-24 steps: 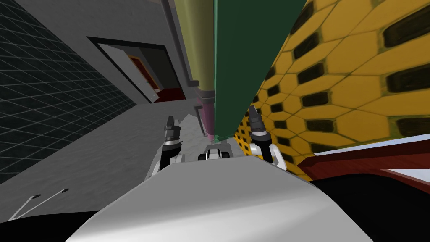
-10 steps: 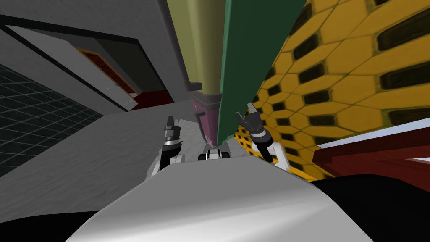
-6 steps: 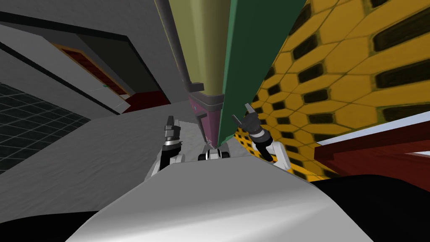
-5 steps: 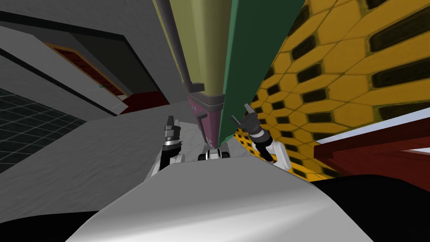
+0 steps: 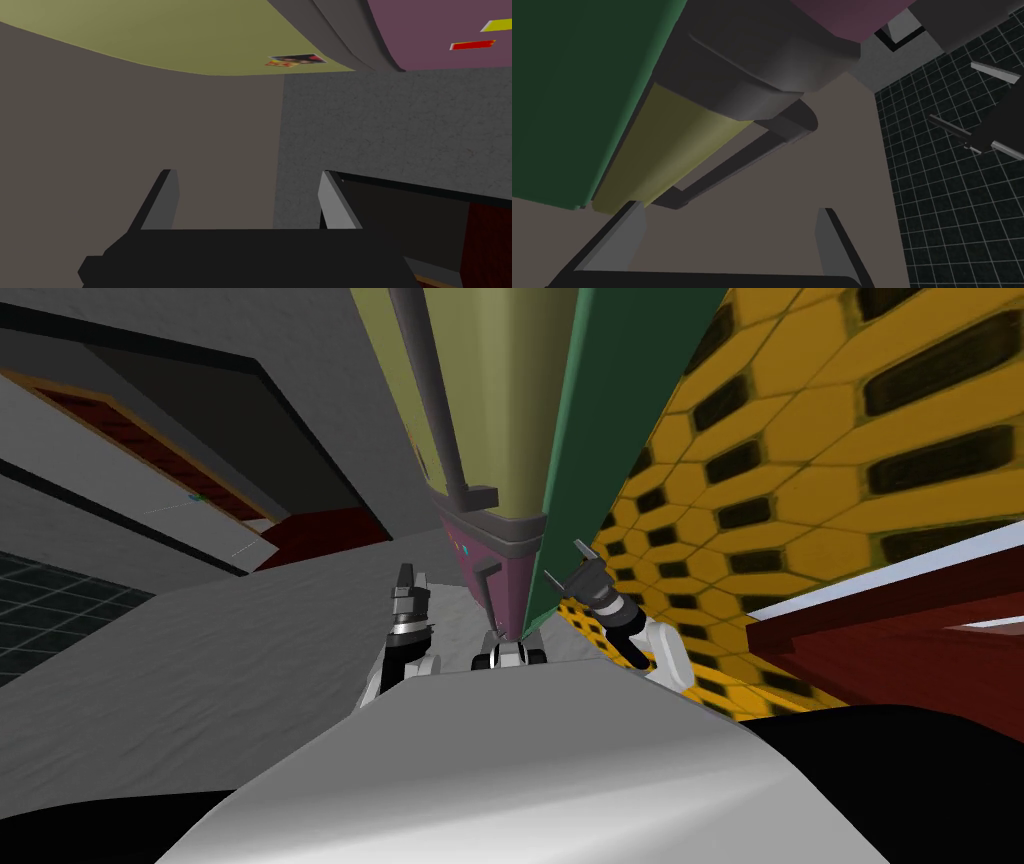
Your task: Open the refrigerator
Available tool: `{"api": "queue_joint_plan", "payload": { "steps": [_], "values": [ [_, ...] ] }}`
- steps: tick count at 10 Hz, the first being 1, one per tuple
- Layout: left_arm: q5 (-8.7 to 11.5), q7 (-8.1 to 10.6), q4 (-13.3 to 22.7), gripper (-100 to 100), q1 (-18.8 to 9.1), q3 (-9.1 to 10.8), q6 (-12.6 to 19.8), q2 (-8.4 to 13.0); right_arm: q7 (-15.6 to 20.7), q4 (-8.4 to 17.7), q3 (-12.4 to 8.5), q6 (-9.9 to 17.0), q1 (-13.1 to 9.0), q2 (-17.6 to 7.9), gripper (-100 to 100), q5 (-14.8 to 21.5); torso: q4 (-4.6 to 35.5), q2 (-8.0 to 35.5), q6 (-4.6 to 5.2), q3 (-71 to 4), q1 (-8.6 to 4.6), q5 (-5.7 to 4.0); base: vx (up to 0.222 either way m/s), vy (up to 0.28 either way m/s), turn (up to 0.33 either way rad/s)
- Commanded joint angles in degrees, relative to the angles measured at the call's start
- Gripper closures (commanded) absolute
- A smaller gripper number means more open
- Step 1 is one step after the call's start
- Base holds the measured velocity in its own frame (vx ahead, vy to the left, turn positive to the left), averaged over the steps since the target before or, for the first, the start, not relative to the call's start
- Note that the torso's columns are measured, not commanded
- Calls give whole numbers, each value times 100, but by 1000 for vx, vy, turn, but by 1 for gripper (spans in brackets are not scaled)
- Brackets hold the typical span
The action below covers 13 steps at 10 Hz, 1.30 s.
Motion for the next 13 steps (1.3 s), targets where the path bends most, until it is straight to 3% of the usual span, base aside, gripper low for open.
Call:
{"api": "queue_joint_plan", "payload": {
  "steps": [1,13],
  "values": [
    [0,0,0,0,1,0,0,0,160,33,-54,-143,-61,-16,-100,360,-1,-5,3,-3,12,3,43,121,-100],
    [0,0,0,0,0,0,0,0,1157,277,-380,-1025,-414,-161,-100,2307,-19,-36,-17,-21,19,5,40,133,-156]
  ]
}}
